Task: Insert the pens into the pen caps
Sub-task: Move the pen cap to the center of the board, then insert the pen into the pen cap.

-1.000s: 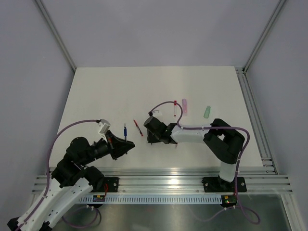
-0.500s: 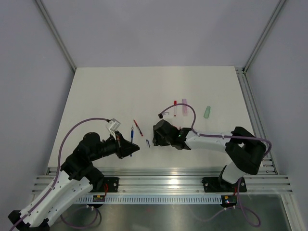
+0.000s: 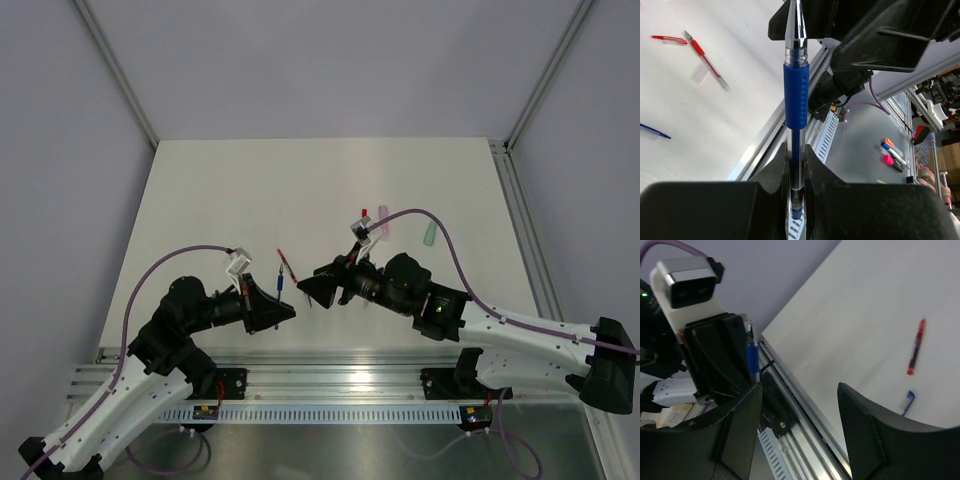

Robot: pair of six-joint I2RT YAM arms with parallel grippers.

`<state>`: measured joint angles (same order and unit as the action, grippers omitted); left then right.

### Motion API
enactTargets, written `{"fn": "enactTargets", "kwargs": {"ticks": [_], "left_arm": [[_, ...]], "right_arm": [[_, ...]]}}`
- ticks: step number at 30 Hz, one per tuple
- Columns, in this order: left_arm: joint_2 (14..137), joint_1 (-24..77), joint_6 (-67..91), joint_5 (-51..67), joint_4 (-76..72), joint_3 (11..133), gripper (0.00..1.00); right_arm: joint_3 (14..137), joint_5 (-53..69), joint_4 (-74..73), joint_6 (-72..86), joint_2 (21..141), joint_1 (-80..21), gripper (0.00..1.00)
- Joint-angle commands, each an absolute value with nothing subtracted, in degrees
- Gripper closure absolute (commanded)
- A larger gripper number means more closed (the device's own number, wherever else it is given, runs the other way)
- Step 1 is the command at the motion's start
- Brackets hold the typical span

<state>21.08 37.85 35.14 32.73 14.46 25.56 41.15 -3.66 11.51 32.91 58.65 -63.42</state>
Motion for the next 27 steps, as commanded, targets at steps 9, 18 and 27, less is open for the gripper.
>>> {"fn": "enactTargets", "kwargs": {"ticks": [9,18,27], "left_arm": [[20.7,38.1,36.3,37.1,9.3,24.9,1.0],[20.6,38.1,36.5,37.3,9.3,24.7,0.94],[20.4,38.1,35.9,37.4,10.5,25.6,0.73]], "right_arm": [[49.9,-0.3,24.3,30.7,70.0,-67.9,0.33],[53.1,0.5,21.5,32.2,73.2,-68.0,0.69],[52.1,-2.3,15.7,31.9,70.8,-67.9,1.0]]}}
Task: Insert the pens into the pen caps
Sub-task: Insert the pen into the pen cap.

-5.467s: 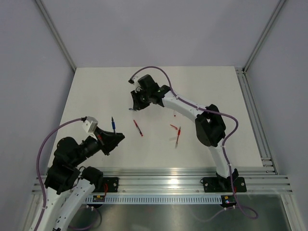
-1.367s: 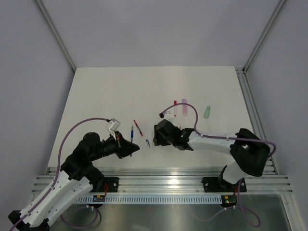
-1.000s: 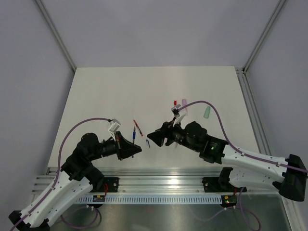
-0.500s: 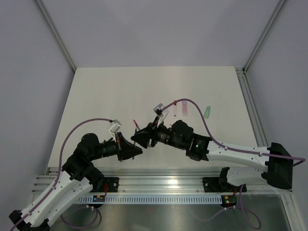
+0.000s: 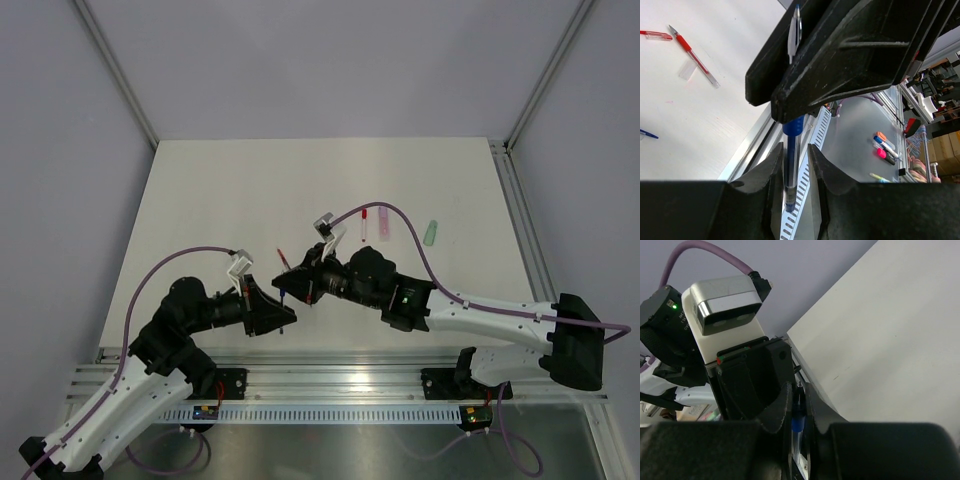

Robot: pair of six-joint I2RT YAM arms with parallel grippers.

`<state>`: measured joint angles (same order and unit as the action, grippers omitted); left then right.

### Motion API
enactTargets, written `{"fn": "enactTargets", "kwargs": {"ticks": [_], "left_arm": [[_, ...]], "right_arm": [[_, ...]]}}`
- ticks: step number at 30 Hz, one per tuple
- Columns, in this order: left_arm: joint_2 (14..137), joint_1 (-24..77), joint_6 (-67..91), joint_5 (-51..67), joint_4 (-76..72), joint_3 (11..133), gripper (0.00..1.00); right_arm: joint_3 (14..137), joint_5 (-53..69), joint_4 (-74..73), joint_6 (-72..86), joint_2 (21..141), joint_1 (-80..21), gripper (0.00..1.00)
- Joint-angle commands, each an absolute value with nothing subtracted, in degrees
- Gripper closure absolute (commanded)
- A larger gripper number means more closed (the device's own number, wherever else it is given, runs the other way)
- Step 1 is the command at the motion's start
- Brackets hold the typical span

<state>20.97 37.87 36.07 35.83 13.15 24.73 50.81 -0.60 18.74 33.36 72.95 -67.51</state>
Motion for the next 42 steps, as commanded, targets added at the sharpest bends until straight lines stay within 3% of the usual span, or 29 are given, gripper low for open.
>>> {"fn": "enactTargets", "kwargs": {"ticks": [1,31,33,35,37,41,42], "left_arm": [[20.7,38.1,35.8,37.6,10.9,25.8,0.73],[21.8,38.1,37.0,39.8,8.5,24.8,0.79],[21.7,38.1,36.8,39.7,8.7,25.0,0.81],[21.7,38.1,36.2,39.1,9.8,25.7,1.0],[21.4,38.1,35.6,37.9,10.9,26.0,1.0],[20.7,38.1,34.7,36.9,12.6,26.9,1.0],[20.7,38.1,33.5,36.6,13.6,28.2,1.0]], "right_arm": [[52.4,-2.4,14.0,31.4,70.8,-68.0,1.0],[52.6,-1.7,18.5,36.0,70.9,-68.0,1.0],[51.9,-2.5,19.0,36.4,70.6,-68.0,1.0],[51.6,-2.5,19.3,36.7,70.2,-67.9,1.0],[51.8,-2.2,18.0,36.6,70.1,-67.9,0.94],[51.2,-2.1,17.7,36.0,68.8,-67.9,0.55],[51.8,-2.1,16.8,35.4,68.6,-67.9,0.41]]}}
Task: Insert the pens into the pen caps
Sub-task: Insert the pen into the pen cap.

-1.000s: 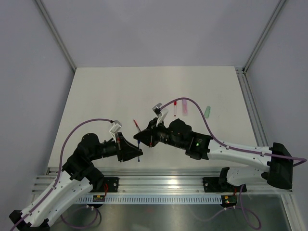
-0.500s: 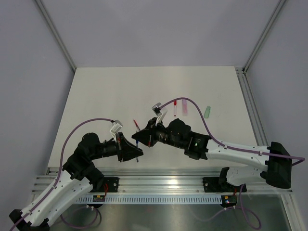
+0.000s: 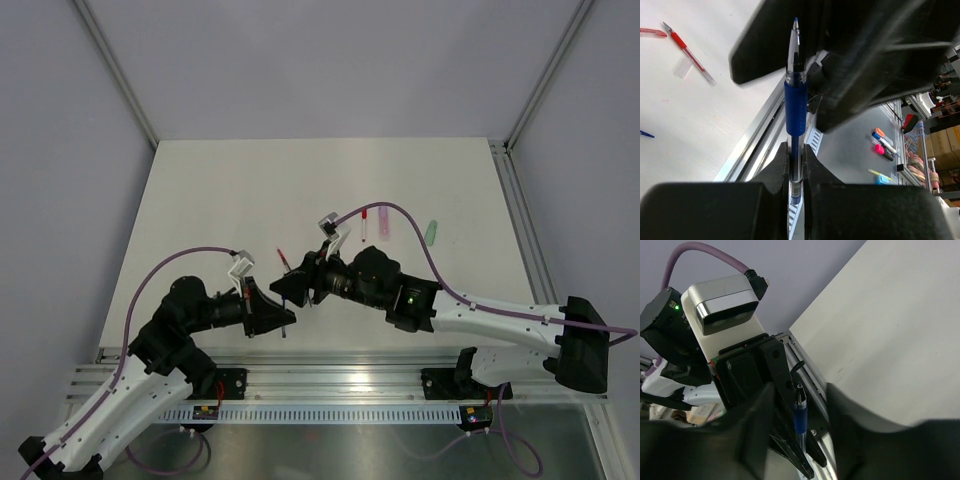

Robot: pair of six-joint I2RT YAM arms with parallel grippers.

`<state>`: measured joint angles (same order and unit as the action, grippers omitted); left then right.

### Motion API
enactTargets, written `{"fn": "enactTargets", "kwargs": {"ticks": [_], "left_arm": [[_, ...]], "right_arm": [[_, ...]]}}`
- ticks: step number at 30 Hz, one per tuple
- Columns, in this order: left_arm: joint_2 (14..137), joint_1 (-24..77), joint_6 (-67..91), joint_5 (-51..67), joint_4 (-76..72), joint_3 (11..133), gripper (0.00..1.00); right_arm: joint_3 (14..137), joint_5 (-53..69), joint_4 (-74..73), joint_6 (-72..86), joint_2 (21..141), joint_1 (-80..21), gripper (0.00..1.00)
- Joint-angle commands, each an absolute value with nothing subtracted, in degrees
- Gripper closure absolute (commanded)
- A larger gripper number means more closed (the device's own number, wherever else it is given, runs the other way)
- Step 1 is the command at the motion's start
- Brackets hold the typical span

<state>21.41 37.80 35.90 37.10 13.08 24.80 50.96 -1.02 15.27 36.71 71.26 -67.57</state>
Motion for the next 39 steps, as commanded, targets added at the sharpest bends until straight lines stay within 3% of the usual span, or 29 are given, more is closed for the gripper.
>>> {"fn": "enactTargets", "kwargs": {"ticks": [1,3,6,9,14,17,19,29,32,39], "left_arm": [[20.8,38.1,32.5,36.1,16.5,29.2,1.0],[20.5,38.1,29.3,33.4,20.0,32.6,1.0],[19.4,38.1,24.7,27.6,26.8,36.1,1.0],[18.2,38.1,22.8,21.4,30.4,38.9,1.0],[14.4,38.1,22.5,13.7,29.6,37.5,1.0],[12.8,38.1,22.3,12.7,30.1,37.5,1.0],[12.0,38.1,22.2,12.5,30.5,37.5,1.0],[8.0,38.0,22.2,12.3,30.7,37.4,1.0],[6.8,38.0,22.2,12.4,30.5,37.2,1.0],[5.6,37.5,22.2,12.5,30.4,37.2,1.0]], "right_arm": [[52.1,-2.0,14.4,34.5,67.5,-67.9,0.35],[52.1,-1.7,12.1,33.6,65.8,-68.0,0.29],[49.7,-2.5,9.9,32.6,60.3,-67.9,0.28],[47.7,-8.1,2.8,31.9,55.5,-67.9,0.39],[43.8,-19.5,-10.5,41.5,59.1,-67.4,0.82],[44.6,-19.3,-12.2,41.9,66.4,-67.2,0.91],[47.5,-18.5,-11.9,40.3,72.1,-67.3,0.88],[64.3,-23.2,-19.2,39.1,96.8,-65.5,0.41],[66.8,-22.1,-20.4,39.2,101.2,-64.2,0.39],[73.3,-22.9,-25.8,37.8,108.8,-64.0,0.48]]}}
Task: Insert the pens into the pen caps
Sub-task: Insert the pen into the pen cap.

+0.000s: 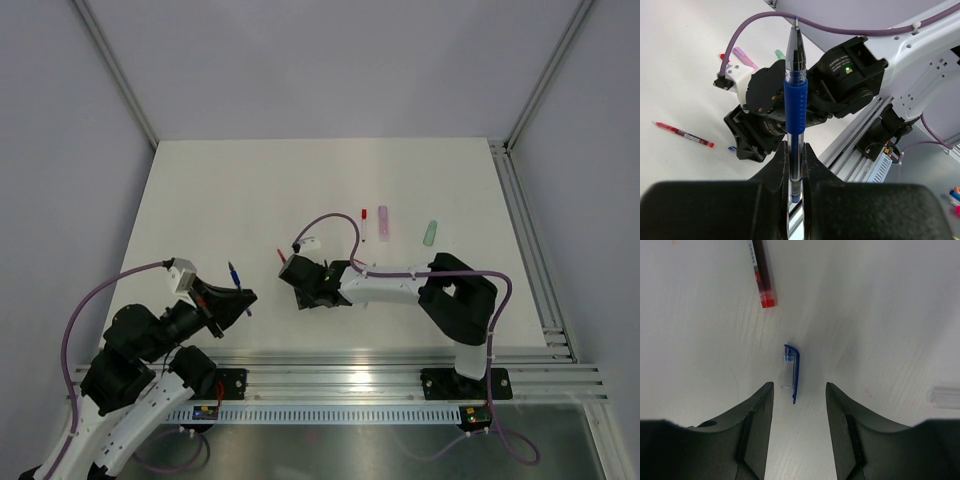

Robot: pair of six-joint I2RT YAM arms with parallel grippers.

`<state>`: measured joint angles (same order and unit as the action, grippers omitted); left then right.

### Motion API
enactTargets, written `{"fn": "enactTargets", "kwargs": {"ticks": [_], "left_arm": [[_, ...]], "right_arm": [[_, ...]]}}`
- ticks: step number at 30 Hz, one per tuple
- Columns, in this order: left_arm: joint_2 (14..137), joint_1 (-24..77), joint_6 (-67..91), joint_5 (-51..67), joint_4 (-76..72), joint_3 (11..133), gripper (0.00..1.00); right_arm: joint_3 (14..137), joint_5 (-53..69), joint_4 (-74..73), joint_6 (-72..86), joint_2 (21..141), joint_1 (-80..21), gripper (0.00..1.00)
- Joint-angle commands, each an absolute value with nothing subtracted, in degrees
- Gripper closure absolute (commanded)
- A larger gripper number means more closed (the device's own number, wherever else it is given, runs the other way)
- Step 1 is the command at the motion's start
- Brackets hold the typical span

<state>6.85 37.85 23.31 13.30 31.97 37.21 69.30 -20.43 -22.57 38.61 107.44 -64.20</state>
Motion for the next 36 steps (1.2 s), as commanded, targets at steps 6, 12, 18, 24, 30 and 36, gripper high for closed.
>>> {"fn": "enactTargets", "kwargs": {"ticks": [6,12,18,24,30,36], "left_arm": [[4.8,37.0,22.5,13.5,30.1,37.0,1.0],[4.3,36.8,22.4,13.9,30.0,36.9,1.0],[3.7,36.8,22.4,14.2,30.0,36.9,1.0],[3.3,36.8,22.4,14.0,29.9,36.8,1.0],[3.3,36.8,22.4,14.1,30.0,36.8,1.0],[3.5,36.8,22.5,14.1,30.0,36.8,1.0]], "right_arm": [[76.6,-22.3,-27.7,36.8,112.6,-63.8,0.52],[78.5,-21.8,-29.1,37.0,114.6,-63.6,0.59],[79.4,-20.7,-29.7,37.4,116.7,-63.6,0.66],[78.8,-20.1,-29.9,38.6,116.2,-63.4,0.7],[76.0,-17.1,-27.2,39.4,115.1,-61.9,0.67],[75.2,-15.9,-26.5,39.4,115.1,-61.6,0.79]]}}
